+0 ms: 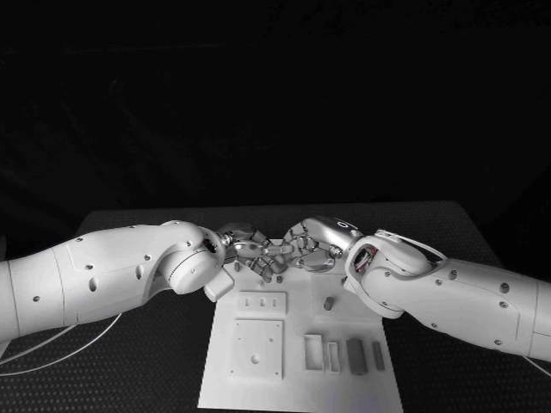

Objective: Assemble the parts on the task board

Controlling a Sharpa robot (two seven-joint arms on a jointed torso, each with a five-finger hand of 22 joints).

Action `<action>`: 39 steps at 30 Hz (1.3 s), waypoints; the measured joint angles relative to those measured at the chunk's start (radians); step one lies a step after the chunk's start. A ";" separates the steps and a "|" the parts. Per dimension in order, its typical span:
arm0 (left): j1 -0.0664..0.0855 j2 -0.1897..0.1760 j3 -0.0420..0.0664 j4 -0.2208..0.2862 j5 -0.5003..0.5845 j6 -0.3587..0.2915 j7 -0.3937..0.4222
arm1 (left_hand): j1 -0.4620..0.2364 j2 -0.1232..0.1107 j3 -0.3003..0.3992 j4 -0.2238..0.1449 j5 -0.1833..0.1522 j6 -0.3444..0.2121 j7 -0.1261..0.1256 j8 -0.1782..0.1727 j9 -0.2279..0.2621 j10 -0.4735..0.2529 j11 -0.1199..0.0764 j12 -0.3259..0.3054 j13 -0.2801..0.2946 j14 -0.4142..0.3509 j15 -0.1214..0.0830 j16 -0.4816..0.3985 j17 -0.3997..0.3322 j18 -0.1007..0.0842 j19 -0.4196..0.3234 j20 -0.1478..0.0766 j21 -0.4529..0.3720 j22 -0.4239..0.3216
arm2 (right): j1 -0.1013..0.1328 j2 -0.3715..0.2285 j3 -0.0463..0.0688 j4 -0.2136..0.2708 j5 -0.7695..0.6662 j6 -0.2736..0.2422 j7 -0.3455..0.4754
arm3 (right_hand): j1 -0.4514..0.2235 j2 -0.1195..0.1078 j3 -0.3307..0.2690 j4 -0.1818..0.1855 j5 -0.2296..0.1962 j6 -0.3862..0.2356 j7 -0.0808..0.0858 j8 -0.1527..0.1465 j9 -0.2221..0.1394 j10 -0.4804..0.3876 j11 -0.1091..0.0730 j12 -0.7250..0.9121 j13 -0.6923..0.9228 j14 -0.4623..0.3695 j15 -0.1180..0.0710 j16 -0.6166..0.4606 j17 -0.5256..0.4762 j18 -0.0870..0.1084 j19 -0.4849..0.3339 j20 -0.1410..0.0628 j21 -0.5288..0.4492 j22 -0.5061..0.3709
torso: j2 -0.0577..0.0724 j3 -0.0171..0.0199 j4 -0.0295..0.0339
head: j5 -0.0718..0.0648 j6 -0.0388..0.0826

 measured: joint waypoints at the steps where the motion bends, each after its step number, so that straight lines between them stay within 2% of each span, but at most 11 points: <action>1: 0.000 0.000 0.000 0.000 0.000 0.001 0.000 | 0.003 0.000 0.002 -0.002 0.000 0.000 0.000 0.000 0.000 0.000 0.000 0.000 0.001 0.000 0.000 0.000 0.001 0.004 0.000 0.000 0.000 0.000 | 0.000 0.001 0.000 -0.001 0.000 0.000 0.000 | 0.000 0.000 -0.001 -0.001 0.000 0.000 0.000 0.000 0.000 0.000 0.000 0.000 0.000 0.001 0.001 0.000 0.000 0.000 0.000 0.000 0.000 0.000 | 0.000 0.0000 0.0000 | 0.000 0.000; 5: 0.000 -0.001 -0.001 0.001 0.001 0.005 0.002 | 0.013 0.001 0.002 -0.002 0.000 0.000 0.000 0.000 0.000 0.000 0.000 0.000 0.003 0.000 0.000 0.000 0.003 0.005 0.000 0.000 0.000 0.003 | 0.000 0.005 0.000 -0.002 0.000 0.000 -0.001 | 0.001 -0.001 -0.001 -0.001 0.000 0.000 0.000 0.000 0.000 0.000 0.000 0.000 0.000 0.001 0.001 0.000 0.000 0.000 0.000 0.000 0.000 0.000 | 0.000 -0.0002 -0.0003 | 0.000 -0.001; 9: 0.000 0.000 -0.001 -0.002 0.001 0.010 0.005 | 0.026 0.011 0.002 -0.002 0.000 0.000 0.000 0.000 0.000 0.000 0.000 0.000 0.005 0.000 0.000 0.000 0.006 0.005 0.000 0.000 0.000 0.005 | 0.000 0.010 0.000 -0.005 -0.001 0.001 -0.001 | 0.003 -0.005 -0.001 -0.001 0.000 0.002 -0.002 0.000 0.000 0.000 0.000 0.000 0.000 0.001 0.001 0.000 0.000 0.000 0.000 0.000 0.000 0.000 | 0.000 -0.0006 -0.0001 | 0.000 -0.002; 22: -0.002 0.001 -0.003 -0.005 0.008 0.014 0.004 | 0.034 0.011 0.002 -0.002 0.000 0.000 0.000 0.000 -0.001 0.000 0.000 -0.004 0.006 0.000 0.000 -0.004 0.009 0.004 0.000 0.000 0.000 0.006 | -0.006 0.023 0.002 -0.013 0.000 0.001 -0.002 | 0.005 -0.008 -0.002 -0.002 0.000 0.002 -0.002 0.001 0.001 -0.003 -0.003 0.000 0.000 0.001 0.002 0.000 -0.001 0.000 0.000 0.000 0.000 0.000 | 0.000 -0.0002 0.0002 | 0.000 -0.005; 26: -0.003 0.001 -0.004 -0.006 0.014 0.015 0.003 | 0.036 0.013 0.002 -0.002 0.000 0.004 0.003 0.000 -0.001 0.000 0.000 -0.004 0.009 0.000 0.000 -0.004 0.010 0.002 0.000 0.000 0.000 0.008 | -0.007 0.025 0.002 -0.016 0.000 0.001 -0.002 | 0.003 -0.011 -0.002 -0.002 0.000 0.002 -0.002 0.010 0.001 -0.003 -0.003 0.000 0.000 0.001 0.002 0.000 -0.001 0.000 0.000 0.000 0.000 0.000 | 0.000 -0.0001 0.0000 | 0.001 -0.006; 31: -0.003 0.001 -0.004 -0.007 0.020 0.015 0.000 | 0.061 0.038 -0.004 -0.002 0.000 0.029 -0.010 0.008 0.003 0.017 -0.006 -0.003 0.020 0.018 -0.007 -0.004 0.024 -0.002 0.000 0.000 0.000 0.014 | -0.008 0.027 0.003 -0.016 0.001 0.001 -0.002 | 0.002 -0.012 -0.002 -0.002 0.000 0.002 -0.002 0.011 0.010 -0.003 -0.003 0.000 0.000 -0.002 0.000 0.000 -0.001 0.000 0.000 0.000 0.000 0.000 | 0.000 -0.0001 -0.0004 | 0.001 -0.006; 34: -0.003 0.001 -0.005 -0.011 0.023 0.015 -0.002 | 0.082 0.050 -0.014 -0.003 0.000 0.049 -0.020 0.019 0.009 0.032 -0.017 0.012 0.034 0.028 -0.018 0.010 0.044 -0.002 0.000 0.000 0.000 0.020 | -0.009 0.029 0.003 -0.016 0.001 0.001 -0.001 | 0.002 -0.011 -0.002 -0.002 0.000 0.002 -0.002 0.011 0.010 -0.003 -0.003 0.000 0.000 -0.002 0.000 0.000 -0.001 0.000 0.000 0.000 0.000 0.000 | 0.000 0.0000 -0.0004 | 0.001 -0.007; 36: -0.004 0.002 -0.005 -0.013 0.025 0.014 -0.003 | 0.103 0.061 -0.027 -0.003 0.000 0.068 -0.028 0.026 0.018 0.045 -0.027 0.028 0.058 0.038 -0.023 0.035 0.067 -0.002 0.011 -0.011 0.003 0.034 | -0.009 0.030 0.003 -0.016 0.001 0.001 -0.001 | 0.002 -0.011 -0.003 -0.002 0.000 0.002 -0.002 0.011 0.010 -0.003 -0.002 0.000 0.000 -0.001 -0.001 0.000 -0.001 0.000 0.000 0.000 0.000 0.000 | 0.000 0.0001 -0.0004 | 0.001 -0.007; 39: -0.004 0.002 -0.005 -0.015 0.026 0.014 -0.006 | 0.116 0.074 -0.039 -0.003 0.000 0.083 -0.037 0.032 0.038 0.052 -0.031 0.058 0.100 0.039 -0.026 0.074 0.091 -0.003 0.014 -0.021 0.012 0.055 | -0.010 0.030 0.004 -0.014 0.001 0.001 0.000 | 0.003 -0.010 -0.003 -0.003 0.000 0.002 -0.002 0.011 0.010 -0.002 -0.002 0.000 0.000 0.001 -0.002 0.000 -0.001 0.000 0.000 0.001 0.000 0.000 | 0.000 0.0003 -0.0004 | 0.002 -0.007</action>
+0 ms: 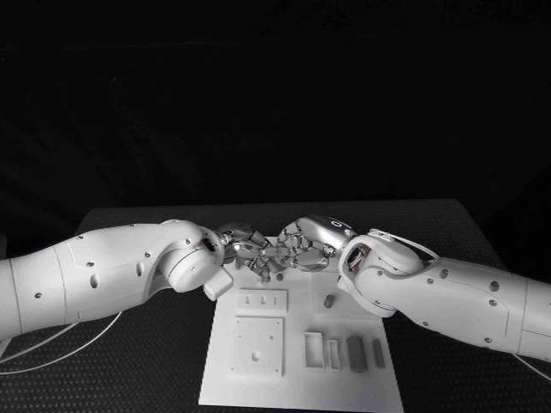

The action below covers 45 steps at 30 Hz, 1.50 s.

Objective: Assemble the parts on the task board

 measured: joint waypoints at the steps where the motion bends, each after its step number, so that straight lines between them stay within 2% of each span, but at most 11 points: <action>1: 0.000 0.000 0.000 -0.001 0.000 0.000 -0.001 | 0.000 0.000 -0.003 0.001 0.000 0.004 -0.004 0.003 0.008 0.000 0.000 0.011 0.013 -0.001 -0.004 0.012 0.006 0.000 0.002 -0.003 0.006 0.007 | 0.000 0.000 0.000 0.000 0.000 0.000 0.000 | 0.000 0.000 0.000 0.000 0.000 0.000 0.000 0.000 0.000 0.000 0.000 0.000 0.000 0.000 0.000 0.000 0.000 0.000 0.000 0.000 0.000 0.000 | 0.000 0.0002 0.0000 | 0.000 0.000; 11: -0.001 0.001 0.000 -0.002 0.001 0.001 -0.017 | -0.025 -0.025 -0.006 0.004 0.059 0.010 -0.006 0.023 0.136 -0.037 -0.024 0.155 0.166 -0.024 -0.030 0.164 0.028 -0.008 0.011 -0.029 0.046 0.103 | -0.001 0.004 0.000 -0.002 0.000 0.000 0.002 | 0.004 0.001 -0.001 -0.001 0.000 0.000 0.000 -0.001 0.000 0.000 0.000 0.000 -0.001 0.000 0.000 0.000 0.000 0.000 0.000 0.000 0.000 0.000 | 0.000 0.0003 -0.0005 | 0.000 -0.002; 20: -0.001 0.002 -0.001 -0.006 0.008 0.002 -0.029 | -0.162 -0.130 0.041 0.001 0.350 0.014 -0.011 -0.001 0.220 -0.106 -0.012 0.218 0.225 -0.083 -0.031 0.251 -0.002 -0.014 -0.015 -0.032 0.050 0.158 | -0.002 0.012 0.000 -0.012 0.000 0.002 0.003 | 0.003 0.002 -0.003 -0.003 0.001 0.000 0.000 -0.005 0.006 0.000 0.000 0.000 -0.001 0.000 0.001 0.000 0.000 0.000 0.001 0.001 0.000 0.000 | 0.000 -0.0003 -0.0001 | -0.001 -0.004; 26: -0.001 0.000 -0.001 -0.004 0.043 0.009 -0.042 | -0.204 -0.157 0.068 0.000 0.424 -0.039 0.003 -0.039 0.257 -0.181 0.000 0.225 0.232 -0.149 -0.009 0.266 -0.028 -0.014 -0.061 -0.013 0.022 0.175 | -0.005 0.014 0.000 -0.014 0.001 0.003 0.004 | 0.001 0.005 -0.003 -0.003 0.001 0.000 0.000 -0.005 0.006 0.000 0.000 0.000 -0.001 0.001 0.001 0.000 0.000 0.000 -0.004 0.000 0.000 0.000 | 0.000 -0.0003 -0.0002 | -0.001 -0.006; 31: -0.001 -0.002 0.001 0.000 0.071 0.020 -0.050 | -0.188 -0.174 0.092 -0.009 0.537 -0.094 0.032 -0.067 0.277 -0.252 0.023 0.248 0.247 -0.218 0.018 0.295 -0.042 -0.014 -0.118 0.015 -0.003 0.188 | -0.007 0.014 -0.001 -0.016 0.001 0.005 0.003 | 0.000 0.006 -0.003 -0.003 0.001 0.000 0.000 -0.005 0.006 0.000 0.000 0.000 -0.001 0.002 0.002 0.000 0.000 0.000 -0.004 0.000 0.000 0.000 | 0.000 -0.0009 -0.0002 | -0.002 -0.007; 33: 0.000 -0.002 0.001 0.000 0.080 0.023 -0.053 | -0.184 -0.171 0.104 -0.017 0.595 -0.102 0.030 -0.044 0.302 -0.274 0.026 0.275 0.260 -0.238 0.025 0.315 -0.048 -0.014 -0.131 0.020 -0.007 0.198 | -0.007 0.015 -0.001 -0.016 0.000 0.006 0.002 | 0.000 0.005 -0.003 -0.003 0.001 0.000 0.000 -0.005 0.006 0.000 0.000 0.000 -0.001 0.002 0.002 0.000 0.000 0.000 -0.004 0.000 0.000 0.000 | 0.000 -0.0009 -0.0002 | -0.002 -0.007; 36: -0.001 -0.002 0.001 0.000 0.088 0.024 -0.058 | -0.190 -0.183 0.187 -0.019 0.593 -0.129 0.024 0.026 0.345 -0.306 0.023 0.335 0.280 -0.266 0.030 0.358 -0.071 -0.014 -0.138 0.027 -0.008 0.221 | -0.007 0.016 -0.001 -0.014 0.000 0.006 0.003 | 0.000 0.005 -0.003 -0.003 0.001 0.000 0.000 -0.005 0.006 0.000 0.000 0.000 -0.001 0.002 0.003 0.000 0.000 0.000 -0.004 0.000 0.000 0.000 | 0.000 -0.0009 -0.0001 | -0.002 -0.008; 39: -0.001 -0.001 0.001 -0.001 0.093 0.025 -0.064 | -0.231 -0.194 0.249 -0.062 0.593 -0.139 0.017 0.091 0.377 -0.321 0.020 0.379 0.288 -0.277 0.028 0.391 -0.092 -0.014 -0.141 0.030 -0.012 0.241 | -0.008 0.018 -0.001 -0.013 0.000 0.006 0.004 | 0.000 0.005 -0.003 -0.003 0.001 0.000 0.000 -0.005 0.006 0.000 0.000 0.000 -0.001 0.001 0.004 0.000 0.000 0.000 -0.004 0.000 0.000 0.000 | 0.000 -0.0005 0.0000 | -0.002 -0.008; 42: -0.001 -0.001 0.000 -0.001 0.094 0.024 -0.071 | -0.299 -0.187 0.312 -0.153 0.598 -0.136 0.008 0.167 0.406 -0.322 0.014 0.438 0.304 -0.277 0.027 0.434 -0.104 -0.014 -0.139 0.028 -0.012 0.262 | -0.008 0.019 0.000 -0.010 0.000 0.007 0.008 | -0.001 0.005 -0.001 -0.001 0.001 0.000 0.000 -0.005 0.006 0.001 0.001 0.000 -0.001 0.001 0.004 0.000 0.000 0.000 -0.004 0.000 0.000 0.000 | 0.000 -0.0003 0.0000 | -0.002 -0.009; 43: -0.001 -0.001 0.000 -0.001 0.094 0.024 -0.074 | -0.334 -0.181 0.337 -0.200 0.598 -0.136 0.001 0.198 0.418 -0.318 0.005 0.467 0.315 -0.273 0.023 0.457 -0.104 -0.014 -0.131 0.021 -0.004 0.274 | -0.008 0.020 0.000 -0.009 0.000 0.007 0.010 | -0.001 0.005 -0.001 -0.001 0.001 0.000 0.000 -0.005 0.006 0.000 0.001 0.000 -0.001 0.001 0.004 0.000 0.000 0.000 -0.004 0.000 0.000 0.000 | 0.000 -0.0002 0.0000 | -0.002 -0.010; 45: -0.002 -0.001 -0.001 -0.002 0.094 0.023 -0.079 | -0.527 -0.153 0.458 -0.395 0.589 -0.144 -0.011 0.258 0.424 -0.327 -0.005 0.524 0.317 -0.282 0.012 0.511 -0.136 -0.014 -0.120 0.010 0.006 0.313 | -0.008 0.021 0.001 -0.007 0.001 0.007 0.014 | -0.001 0.005 -0.001 -0.001 0.001 0.000 0.000 -0.005 0.006 0.000 0.001 0.000 -0.001 0.001 0.004 0.000 0.000 0.000 -0.004 0.000 0.000 0.000 | 0.000 -0.0003 -0.0002 | -0.002 -0.010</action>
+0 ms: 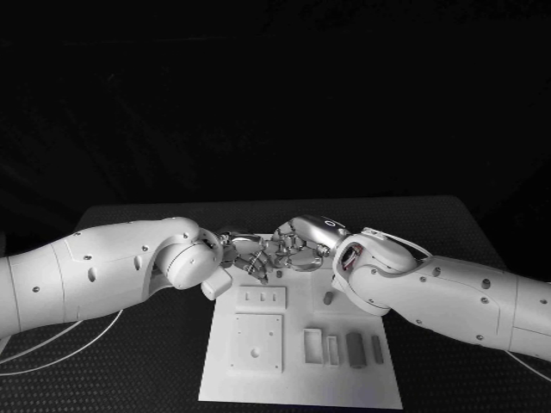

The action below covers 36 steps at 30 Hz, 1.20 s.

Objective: Assemble the parts on the task board

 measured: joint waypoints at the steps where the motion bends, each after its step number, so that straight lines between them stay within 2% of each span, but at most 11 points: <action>1: 0.000 0.000 0.000 0.000 0.000 -0.001 -0.002 | -0.069 0.016 0.051 -0.075 -0.003 0.001 -0.002 0.026 -0.001 0.003 -0.004 0.022 -0.003 0.000 -0.004 0.022 -0.015 0.000 0.007 -0.006 0.005 0.016 | 0.000 0.000 0.000 0.000 0.000 0.000 0.001 | -0.002 -0.002 0.000 0.000 0.000 0.000 0.000 0.000 0.000 0.000 0.000 0.000 0.000 0.000 0.000 0.000 0.000 0.000 0.000 0.000 0.000 0.000 | 0.000 0.0001 -0.0002 | 0.000 0.000; 3: -0.001 0.001 0.000 -0.002 0.000 -0.003 -0.006 | -0.135 0.035 0.104 -0.144 -0.012 0.005 -0.008 0.062 -0.011 0.014 -0.015 0.052 -0.011 0.005 -0.009 0.049 -0.039 0.000 0.021 -0.013 0.009 0.037 | 0.000 0.001 0.000 0.001 0.001 0.000 0.004 | -0.002 -0.002 0.000 0.000 0.000 0.000 0.000 0.000 0.000 0.000 0.000 0.000 0.000 0.000 0.000 0.000 0.000 0.000 0.000 0.000 0.000 0.000 | 0.000 0.0007 -0.0004 | -0.001 0.000; 6: -0.002 0.003 0.000 -0.003 0.000 -0.008 -0.010 | -0.155 0.051 0.127 -0.168 -0.012 0.015 -0.019 0.083 -0.021 0.023 -0.024 0.067 -0.017 0.009 -0.012 0.062 -0.056 0.000 0.024 -0.016 0.009 0.050 | 0.000 0.002 0.000 0.001 0.001 -0.001 0.007 | -0.002 -0.002 0.000 0.000 0.000 0.000 0.000 0.000 0.000 0.000 0.000 0.000 0.000 0.000 0.000 0.000 0.000 0.000 0.000 0.000 0.000 0.000 | 0.000 0.0012 -0.0005 | -0.001 -0.001; 8: -0.002 0.004 0.000 -0.003 0.000 -0.010 -0.012 | -0.156 0.052 0.133 -0.174 -0.016 0.016 -0.019 0.086 -0.023 0.024 -0.025 0.067 -0.020 0.009 -0.012 0.064 -0.062 0.000 0.025 -0.017 0.009 0.054 | -0.001 0.003 0.001 0.001 0.001 -0.001 0.008 | -0.002 -0.002 0.000 0.000 0.000 0.000 0.000 0.000 0.000 0.000 0.000 0.000 0.000 0.000 0.000 0.000 0.000 0.000 0.000 0.000 0.000 0.000 | 0.000 0.0012 -0.0005 | -0.002 -0.002; 13: -0.004 0.005 -0.001 -0.003 0.001 -0.015 -0.015 | -0.144 0.064 0.141 -0.182 -0.022 0.021 -0.024 0.086 -0.036 0.030 -0.030 0.073 -0.027 0.009 -0.012 0.069 -0.074 0.000 0.025 -0.017 0.009 0.061 | -0.003 0.003 0.001 -0.002 0.001 -0.001 0.009 | -0.002 -0.002 0.000 0.000 0.000 0.000 0.000 0.000 0.000 0.000 0.000 0.000 0.000 0.000 0.001 0.000 0.000 0.000 0.000 0.000 0.000 0.000 | 0.000 0.0014 -0.0005 | -0.002 -0.003; 21: -0.005 0.001 -0.001 0.000 0.003 -0.019 -0.016 | -0.144 0.064 0.142 -0.183 -0.030 0.025 -0.021 0.084 -0.046 0.030 -0.030 0.073 -0.033 0.009 -0.012 0.073 -0.083 0.000 0.025 -0.017 0.009 0.066 | -0.005 0.005 0.001 -0.007 0.001 -0.001 0.013 | -0.001 -0.001 0.000 0.000 -0.001 0.000 0.000 0.000 0.000 0.000 0.000 0.000 0.000 0.000 -0.004 0.000 0.000 0.000 0.000 0.000 0.000 0.000 | 0.000 0.0015 0.0000 | -0.003 -0.006; 31: -0.007 -0.007 0.000 0.005 0.006 -0.019 -0.014 | -0.132 0.052 0.142 -0.182 -0.047 0.026 -0.022 0.087 -0.059 0.030 -0.030 0.073 -0.042 0.009 -0.012 0.080 -0.095 0.000 0.025 -0.017 0.009 0.070 | -0.007 0.007 0.001 -0.015 0.002 0.000 0.022 | 0.000 -0.001 -0.001 0.000 0.000 0.000 0.000 0.000 0.000 0.000 0.000 0.000 0.000 0.000 -0.004 0.000 0.000 0.000 0.000 0.000 0.000 0.000 | 0.000 0.0007 0.0007 | -0.006 -0.006; 35: -0.007 -0.008 0.000 0.005 0.006 -0.018 -0.015 | -0.132 0.052 0.139 -0.180 -0.059 0.026 -0.022 0.087 -0.060 0.030 -0.030 0.073 -0.045 0.009 -0.012 0.080 -0.100 0.000 0.025 -0.017 0.009 0.073 | -0.008 0.007 0.001 -0.016 0.002 0.000 0.024 | 0.000 0.000 -0.001 0.000 0.000 0.000 0.000 0.000 0.000 0.000 0.000 0.000 0.000 0.000 -0.004 0.000 0.000 0.000 0.000 0.000 0.000 0.000 | 0.000 0.0006 0.0012 | -0.007 -0.006; 36: -0.007 -0.008 0.000 0.004 0.005 -0.016 -0.017 | -0.128 0.048 0.139 -0.180 -0.071 0.026 -0.022 0.087 -0.064 0.030 -0.030 0.073 -0.047 0.009 -0.012 0.086 -0.103 0.000 0.025 -0.017 0.009 0.075 | -0.008 0.007 0.001 -0.016 0.002 0.000 0.025 | 0.000 0.000 -0.001 0.000 0.000 0.000 0.000 0.000 0.000 0.000 0.000 0.000 0.000 0.000 -0.004 0.000 0.000 0.000 0.000 0.000 0.000 0.000 | 0.000 0.0007 0.0014 | -0.008 -0.006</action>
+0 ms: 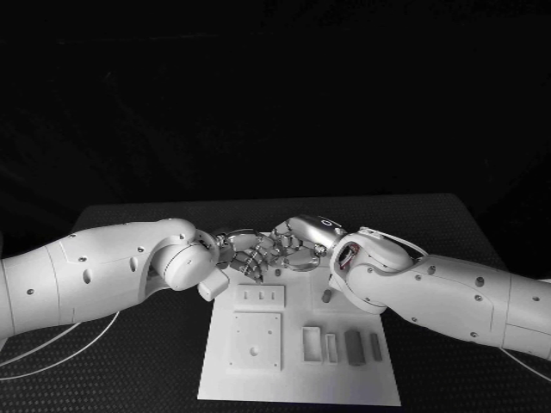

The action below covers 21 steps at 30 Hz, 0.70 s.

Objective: Assemble the parts on the task board

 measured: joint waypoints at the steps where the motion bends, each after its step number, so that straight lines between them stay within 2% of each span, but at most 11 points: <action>1: 0.000 0.000 0.000 0.000 0.000 0.001 -0.001 | 0.000 0.000 0.000 0.000 -0.004 0.000 0.000 0.000 -0.001 0.000 0.000 0.001 -0.001 0.000 0.000 0.003 -0.001 0.000 0.000 0.000 0.000 0.001 | 0.000 0.000 0.000 0.000 0.000 0.000 0.000 | 0.000 0.000 0.000 0.000 0.000 0.000 0.000 0.000 0.000 0.000 0.000 0.000 0.000 0.000 0.000 0.000 0.000 0.000 0.000 0.000 0.000 0.000 | 0.000 0.0000 0.0000 | 0.000 0.000; 5: 0.001 -0.002 0.001 -0.001 -0.006 0.011 -0.010 | 0.005 -0.005 0.002 0.002 -0.041 0.000 0.000 0.000 -0.019 0.004 0.004 0.008 -0.011 -0.001 -0.001 0.010 -0.015 0.000 0.005 -0.005 -0.005 0.007 | -0.002 -0.001 -0.001 0.002 -0.001 0.000 0.001 | 0.000 0.000 -0.001 -0.001 0.000 0.000 0.000 0.000 0.000 0.000 0.000 0.000 0.000 0.000 0.000 0.000 0.000 0.000 0.001 -0.001 0.000 0.000 | 0.000 -0.0007 0.0005 | -0.001 -0.002; 13: 0.001 -0.003 0.002 -0.002 -0.014 0.025 -0.018 | 0.009 -0.001 0.006 0.006 -0.049 0.007 0.006 -0.015 -0.042 0.008 0.000 0.008 -0.021 -0.004 -0.004 0.019 -0.027 0.000 0.005 -0.005 -0.009 0.012 | -0.004 -0.001 -0.002 0.002 -0.002 0.004 0.002 | 0.000 0.000 -0.001 -0.001 0.000 0.000 0.000 0.000 0.000 0.000 0.000 0.000 0.000 0.000 0.001 0.000 0.000 0.000 0.004 -0.001 0.000 0.000 | 0.000 -0.0005 0.0000 | 0.000 -0.004; 21: 0.002 -0.006 0.002 -0.004 -0.017 0.035 -0.018 | 0.031 0.020 0.004 0.007 -0.054 0.047 0.010 -0.096 -0.103 0.035 -0.006 -0.003 -0.053 -0.004 -0.004 0.034 -0.057 0.000 0.011 -0.007 -0.022 0.025 | -0.005 -0.002 -0.002 0.000 -0.002 0.010 0.003 | 0.000 0.000 -0.002 -0.002 -0.001 0.000 0.000 0.000 0.000 0.000 0.000 0.000 0.000 0.001 0.002 0.000 0.000 0.000 0.004 -0.001 0.000 0.000 | 0.000 -0.0001 -0.0007 | 0.000 -0.004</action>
